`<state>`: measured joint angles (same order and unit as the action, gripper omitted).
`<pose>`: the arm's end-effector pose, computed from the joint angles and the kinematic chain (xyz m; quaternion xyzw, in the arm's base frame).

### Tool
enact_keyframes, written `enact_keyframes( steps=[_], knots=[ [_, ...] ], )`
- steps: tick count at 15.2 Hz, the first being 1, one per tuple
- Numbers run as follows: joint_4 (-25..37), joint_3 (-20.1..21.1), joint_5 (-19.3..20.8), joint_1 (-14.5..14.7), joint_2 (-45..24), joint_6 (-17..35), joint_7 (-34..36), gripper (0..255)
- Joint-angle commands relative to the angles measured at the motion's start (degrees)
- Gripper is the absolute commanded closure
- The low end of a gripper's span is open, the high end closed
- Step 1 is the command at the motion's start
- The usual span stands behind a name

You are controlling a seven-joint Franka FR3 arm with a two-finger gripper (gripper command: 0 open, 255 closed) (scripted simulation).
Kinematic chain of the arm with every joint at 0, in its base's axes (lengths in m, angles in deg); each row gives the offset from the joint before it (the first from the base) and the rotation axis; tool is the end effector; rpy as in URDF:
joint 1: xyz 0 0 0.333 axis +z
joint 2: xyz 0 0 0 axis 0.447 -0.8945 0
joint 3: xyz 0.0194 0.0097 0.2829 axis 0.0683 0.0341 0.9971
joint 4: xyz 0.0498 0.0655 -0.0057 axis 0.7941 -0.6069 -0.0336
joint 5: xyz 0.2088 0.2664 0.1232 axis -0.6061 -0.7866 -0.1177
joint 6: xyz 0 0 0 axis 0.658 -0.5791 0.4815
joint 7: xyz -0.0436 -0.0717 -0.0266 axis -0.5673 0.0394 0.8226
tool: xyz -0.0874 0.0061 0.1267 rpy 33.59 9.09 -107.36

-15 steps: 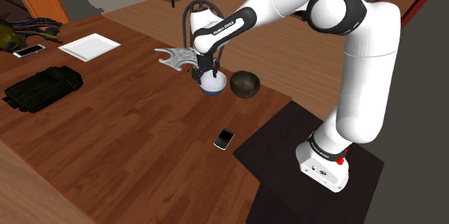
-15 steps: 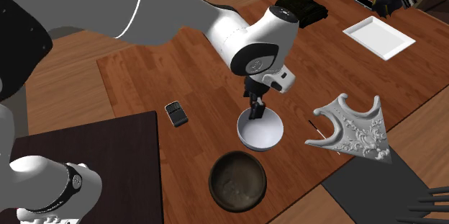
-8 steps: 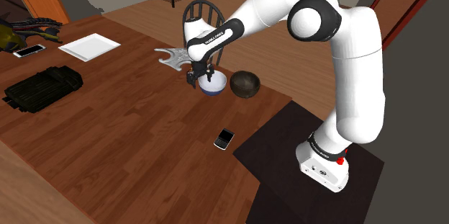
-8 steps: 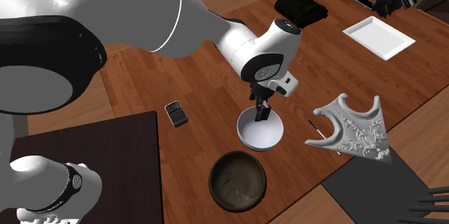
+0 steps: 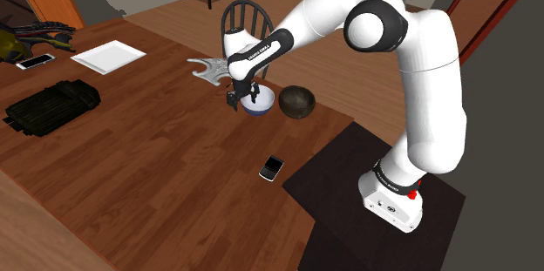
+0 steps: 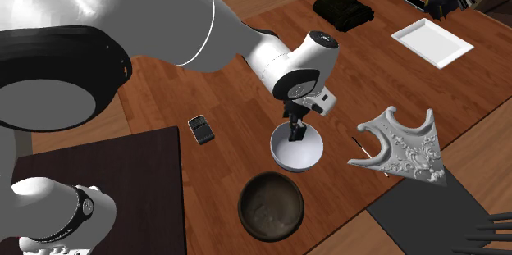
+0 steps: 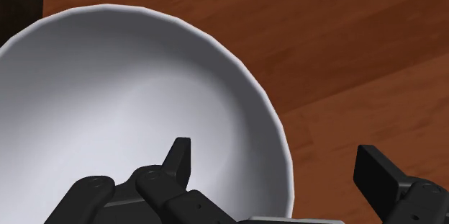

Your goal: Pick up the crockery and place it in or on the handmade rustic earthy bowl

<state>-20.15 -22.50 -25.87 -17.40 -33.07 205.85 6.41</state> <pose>0.5887 0.1270 0.1436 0.9954 -0.0590 -0.0664 0.0346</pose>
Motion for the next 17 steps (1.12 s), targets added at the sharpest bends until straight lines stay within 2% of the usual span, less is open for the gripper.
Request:
enact_keyframes(
  steps=[1,3,4,13,17],
  knots=[
    [0.00,0.00,0.00,0.00,-0.01,0.02,0.00,0],
    [0.00,0.00,0.00,0.00,-0.01,0.01,0.00,0],
    [0.00,0.00,0.00,0.00,-0.01,0.01,0.00,255],
    [0.00,0.00,0.00,0.00,-0.01,0.02,0.00,255],
    [-0.12,0.14,-0.19,-0.09,2.14,-2.01,-0.16,255]
  ],
)
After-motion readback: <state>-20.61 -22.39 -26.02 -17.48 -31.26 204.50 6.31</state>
